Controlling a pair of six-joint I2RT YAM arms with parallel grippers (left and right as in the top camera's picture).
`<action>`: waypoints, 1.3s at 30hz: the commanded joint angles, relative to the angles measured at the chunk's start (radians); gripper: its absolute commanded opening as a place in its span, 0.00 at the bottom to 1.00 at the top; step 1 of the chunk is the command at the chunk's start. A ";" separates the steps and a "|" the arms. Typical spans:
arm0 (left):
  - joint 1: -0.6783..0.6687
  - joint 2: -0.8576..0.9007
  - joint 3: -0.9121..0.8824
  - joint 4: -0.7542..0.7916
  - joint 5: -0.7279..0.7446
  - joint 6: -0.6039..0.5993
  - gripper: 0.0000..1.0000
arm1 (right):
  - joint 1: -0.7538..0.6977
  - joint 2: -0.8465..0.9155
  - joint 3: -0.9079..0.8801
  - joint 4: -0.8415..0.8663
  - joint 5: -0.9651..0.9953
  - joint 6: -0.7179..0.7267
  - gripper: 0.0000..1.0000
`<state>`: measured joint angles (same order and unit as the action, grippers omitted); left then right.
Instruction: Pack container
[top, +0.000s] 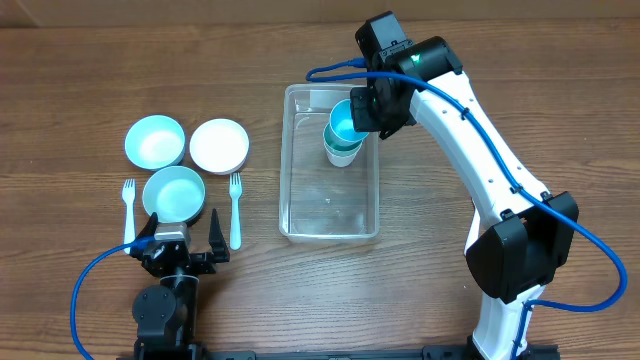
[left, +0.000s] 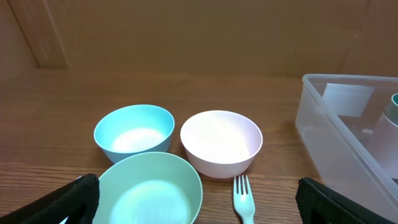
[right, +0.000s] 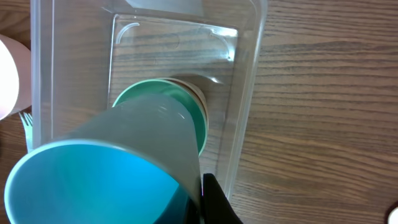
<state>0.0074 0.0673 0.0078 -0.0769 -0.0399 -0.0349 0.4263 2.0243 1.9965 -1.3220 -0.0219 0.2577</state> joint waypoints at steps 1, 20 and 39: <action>0.005 -0.008 -0.003 0.003 0.008 -0.017 1.00 | 0.007 -0.002 0.000 0.004 -0.003 0.005 0.04; 0.005 -0.008 -0.003 0.003 0.008 -0.017 1.00 | -0.039 -0.012 0.028 -0.034 0.001 0.005 0.74; 0.005 -0.008 -0.003 0.003 0.008 -0.017 1.00 | -0.477 -0.066 0.028 -0.255 0.031 -0.003 1.00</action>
<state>0.0074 0.0673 0.0078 -0.0769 -0.0399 -0.0349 -0.0406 1.9980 1.9991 -1.5860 0.0010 0.2577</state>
